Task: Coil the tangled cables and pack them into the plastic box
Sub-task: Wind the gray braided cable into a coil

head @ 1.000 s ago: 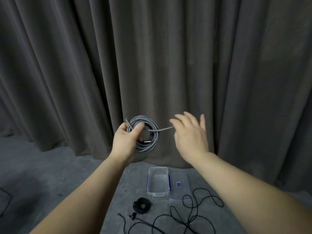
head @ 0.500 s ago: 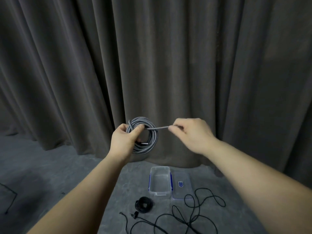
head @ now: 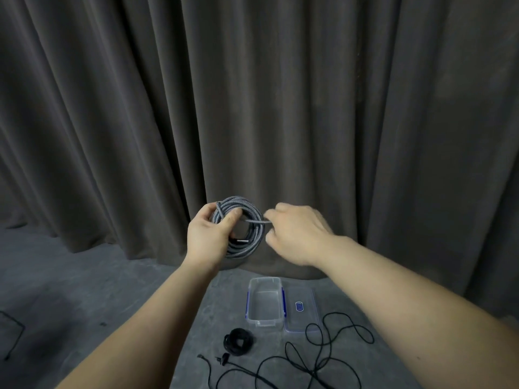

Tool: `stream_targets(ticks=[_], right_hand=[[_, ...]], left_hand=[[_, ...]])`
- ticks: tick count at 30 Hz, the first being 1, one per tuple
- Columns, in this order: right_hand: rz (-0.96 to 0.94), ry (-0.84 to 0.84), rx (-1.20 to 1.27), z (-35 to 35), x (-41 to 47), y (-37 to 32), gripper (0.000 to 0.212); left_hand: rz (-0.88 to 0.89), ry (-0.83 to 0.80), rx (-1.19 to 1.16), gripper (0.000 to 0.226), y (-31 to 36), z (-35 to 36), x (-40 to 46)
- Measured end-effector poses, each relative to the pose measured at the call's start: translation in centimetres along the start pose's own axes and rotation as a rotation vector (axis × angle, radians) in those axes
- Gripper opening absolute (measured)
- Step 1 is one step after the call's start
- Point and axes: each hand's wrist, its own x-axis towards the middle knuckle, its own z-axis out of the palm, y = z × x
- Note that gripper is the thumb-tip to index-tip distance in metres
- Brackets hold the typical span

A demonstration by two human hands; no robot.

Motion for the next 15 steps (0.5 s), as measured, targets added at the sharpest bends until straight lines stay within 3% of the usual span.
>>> stream_targets(ticks=[3,12,15], right_hand=[[0.012,0.034,0.061,-1.0,0.1,0.4,0.032],[0.259,0.129,1.003,-0.7,0.3,2.4,0.008],[0.294,0.161,1.346,-0.3,0.2,2.1,0.017]], left_hand=[[-0.001,-0.074,0.049,0.016,0.3,-0.3,-0.5],[-0.098,-0.247,-0.068,0.009,1.1,-0.1,-0.7],[-0.15,-0.226,-0.227,0.01,1.3,0.7,-1.0]])
